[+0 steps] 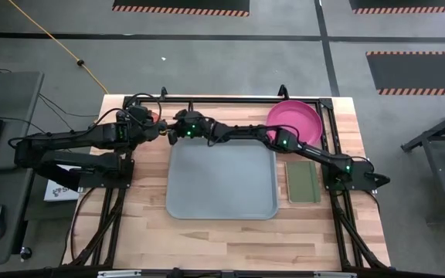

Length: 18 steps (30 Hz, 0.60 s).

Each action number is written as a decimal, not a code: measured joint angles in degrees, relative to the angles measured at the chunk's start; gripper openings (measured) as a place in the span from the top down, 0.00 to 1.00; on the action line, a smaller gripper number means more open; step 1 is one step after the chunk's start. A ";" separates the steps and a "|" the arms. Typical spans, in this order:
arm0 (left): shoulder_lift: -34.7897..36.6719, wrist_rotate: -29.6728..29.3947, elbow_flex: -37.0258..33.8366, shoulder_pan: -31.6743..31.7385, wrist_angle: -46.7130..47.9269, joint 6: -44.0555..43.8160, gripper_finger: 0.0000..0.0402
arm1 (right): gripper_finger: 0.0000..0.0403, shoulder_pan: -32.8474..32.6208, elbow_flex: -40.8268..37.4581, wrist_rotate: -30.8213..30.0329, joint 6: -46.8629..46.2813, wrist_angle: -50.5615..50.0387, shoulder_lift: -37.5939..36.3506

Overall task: Pick and place plate/cup/fork/spoon on tray
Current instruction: Put the orange fork on the gray serving tray

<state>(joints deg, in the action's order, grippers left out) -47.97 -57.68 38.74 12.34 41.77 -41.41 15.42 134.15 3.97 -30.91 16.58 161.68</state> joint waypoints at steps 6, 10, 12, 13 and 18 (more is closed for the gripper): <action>-0.01 0.28 -0.02 0.00 0.01 0.12 1.00 | 1.00 -0.85 0.02 1.18 -0.42 2.45 -0.10; 0.00 0.47 0.01 0.00 0.05 1.50 1.00 | 1.00 -1.29 0.02 1.07 -1.24 5.32 -0.10; 0.00 0.54 -0.02 0.00 0.01 2.18 1.00 | 1.00 -1.41 0.02 1.17 -1.13 5.81 -0.10; -0.02 0.71 -0.02 0.00 0.01 2.74 1.00 | 1.00 -1.41 0.02 1.20 -1.15 5.98 -0.10; 0.00 2.42 0.00 -0.01 0.23 6.17 1.00 | 1.00 -1.31 0.02 1.16 -1.64 8.04 -0.10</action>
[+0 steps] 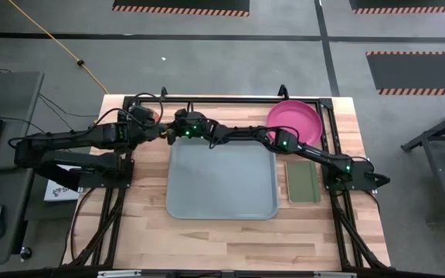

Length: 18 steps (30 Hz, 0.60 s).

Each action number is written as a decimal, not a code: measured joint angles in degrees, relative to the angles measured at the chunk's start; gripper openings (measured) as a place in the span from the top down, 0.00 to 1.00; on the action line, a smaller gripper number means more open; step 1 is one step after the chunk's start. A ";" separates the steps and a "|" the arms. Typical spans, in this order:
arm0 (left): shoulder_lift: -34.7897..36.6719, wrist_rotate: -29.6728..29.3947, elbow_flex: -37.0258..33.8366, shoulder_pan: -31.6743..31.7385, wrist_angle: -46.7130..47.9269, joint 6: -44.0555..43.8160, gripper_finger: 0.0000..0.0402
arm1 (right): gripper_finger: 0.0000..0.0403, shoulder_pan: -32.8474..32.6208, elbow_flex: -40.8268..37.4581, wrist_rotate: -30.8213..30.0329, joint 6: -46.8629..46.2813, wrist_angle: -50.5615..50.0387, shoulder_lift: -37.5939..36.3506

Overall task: Pick and place plate/cup/fork/spoon on tray
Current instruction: Put the orange fork on the gray serving tray

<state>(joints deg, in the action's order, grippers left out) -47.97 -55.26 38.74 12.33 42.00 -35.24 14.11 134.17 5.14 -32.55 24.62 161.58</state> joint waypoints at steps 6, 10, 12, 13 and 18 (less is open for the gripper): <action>-0.02 3.83 -0.02 -0.01 0.57 2.81 1.00 | 1.00 -0.02 0.00 -0.01 0.01 1.32 0.00; -0.02 5.24 -0.01 0.00 1.99 2.94 1.00 | 1.00 -0.07 0.00 0.12 0.00 3.08 0.00; -0.02 5.73 -0.02 -0.01 3.21 2.58 1.00 | 1.00 -0.07 0.00 0.86 0.00 4.33 0.00; -0.02 5.97 -0.02 0.01 3.83 2.46 1.00 | 1.00 -0.07 0.00 1.06 0.00 4.80 0.00; 0.00 8.63 -1.99 -0.04 3.39 2.14 1.00 | 1.00 -0.31 0.00 1.41 0.06 5.93 -0.02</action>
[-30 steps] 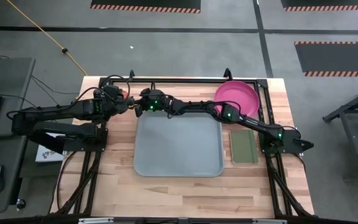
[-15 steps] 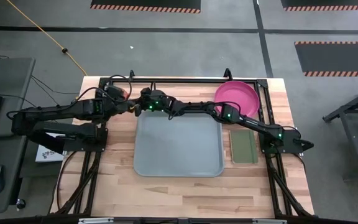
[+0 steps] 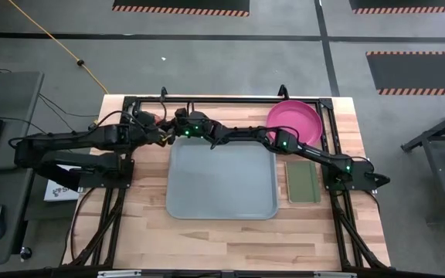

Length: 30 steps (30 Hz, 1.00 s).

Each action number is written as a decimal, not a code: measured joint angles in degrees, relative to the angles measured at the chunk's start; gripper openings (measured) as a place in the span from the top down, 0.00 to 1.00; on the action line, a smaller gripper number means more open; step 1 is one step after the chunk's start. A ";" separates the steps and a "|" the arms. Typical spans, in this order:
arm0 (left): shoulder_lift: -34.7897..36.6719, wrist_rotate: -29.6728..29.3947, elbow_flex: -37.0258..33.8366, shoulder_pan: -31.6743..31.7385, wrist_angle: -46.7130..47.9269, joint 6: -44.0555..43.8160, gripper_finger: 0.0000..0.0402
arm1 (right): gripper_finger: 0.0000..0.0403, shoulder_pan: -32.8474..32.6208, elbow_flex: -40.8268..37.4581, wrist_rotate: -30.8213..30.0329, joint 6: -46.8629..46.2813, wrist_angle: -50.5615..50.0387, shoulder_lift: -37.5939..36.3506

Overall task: Pick and place plate/cup/fork/spoon on tray
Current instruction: Put the orange fork on the gray serving tray

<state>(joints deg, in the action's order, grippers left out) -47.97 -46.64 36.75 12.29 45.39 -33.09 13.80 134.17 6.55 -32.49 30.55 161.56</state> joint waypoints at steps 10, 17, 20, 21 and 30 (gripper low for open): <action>0.00 -1.50 -1.26 0.00 -0.63 -0.90 1.00 | 1.00 0.00 0.00 0.00 1.07 -1.55 0.00; 0.00 -1.54 -1.26 0.00 -0.15 -0.84 1.00 | 1.00 0.39 0.00 1.37 2.78 -1.60 0.00; 0.00 -2.18 -1.26 0.00 0.35 -0.88 1.00 | 1.00 1.17 0.00 4.72 2.76 -1.60 0.00; 0.01 -2.51 -1.26 0.00 0.54 -0.98 1.00 | 1.00 1.54 0.00 5.94 2.67 -1.63 0.00; 0.02 -4.00 -1.24 0.00 1.21 -1.34 1.00 | 1.00 3.96 0.00 10.82 0.84 -2.05 0.00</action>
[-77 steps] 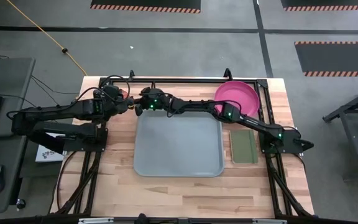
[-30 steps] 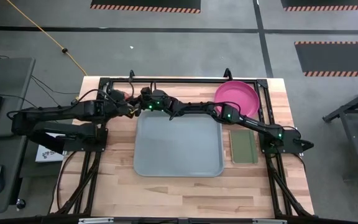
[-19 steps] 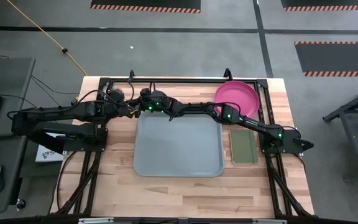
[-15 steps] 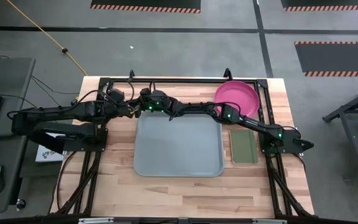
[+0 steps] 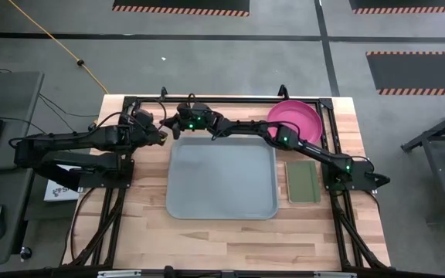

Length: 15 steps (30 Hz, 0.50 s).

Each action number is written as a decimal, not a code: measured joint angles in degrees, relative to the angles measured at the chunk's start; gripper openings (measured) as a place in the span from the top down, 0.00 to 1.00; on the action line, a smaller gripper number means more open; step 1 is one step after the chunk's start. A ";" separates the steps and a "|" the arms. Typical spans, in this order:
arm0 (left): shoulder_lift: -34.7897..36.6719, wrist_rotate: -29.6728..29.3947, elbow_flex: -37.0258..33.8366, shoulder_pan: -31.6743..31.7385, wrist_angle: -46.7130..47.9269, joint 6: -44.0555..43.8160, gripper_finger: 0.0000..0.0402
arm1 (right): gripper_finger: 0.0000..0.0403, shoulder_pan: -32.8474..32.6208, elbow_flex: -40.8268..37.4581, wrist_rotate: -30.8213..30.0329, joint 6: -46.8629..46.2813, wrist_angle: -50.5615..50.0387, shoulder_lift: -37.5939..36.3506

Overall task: Pick and place plate/cup/fork/spoon on tray
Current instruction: Put the orange fork on the gray serving tray

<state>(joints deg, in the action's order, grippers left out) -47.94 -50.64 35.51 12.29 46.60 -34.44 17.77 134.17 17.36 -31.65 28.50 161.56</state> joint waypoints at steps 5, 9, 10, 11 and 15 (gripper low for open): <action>0.35 -1.58 0.00 0.00 1.26 -0.04 1.00 | 1.00 0.09 0.00 0.70 0.48 -0.40 0.00; 1.14 -2.43 0.06 0.00 2.59 -1.53 1.00 | 1.00 0.23 0.00 0.70 0.60 -0.45 0.00; 1.38 -2.44 0.04 0.00 2.78 -1.54 1.00 | 1.00 0.25 0.00 0.70 0.60 -0.44 0.00; 1.66 -2.46 0.03 0.00 2.92 -1.55 1.00 | 1.00 0.27 0.00 0.70 0.62 -0.46 0.00; 2.36 -2.42 -0.02 0.02 3.09 -1.55 1.00 | 1.00 0.39 0.00 1.21 1.15 -0.59 0.00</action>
<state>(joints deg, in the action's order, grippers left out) -45.59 -53.06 35.48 12.32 49.69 -35.99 18.16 134.17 18.57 -30.50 27.90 161.56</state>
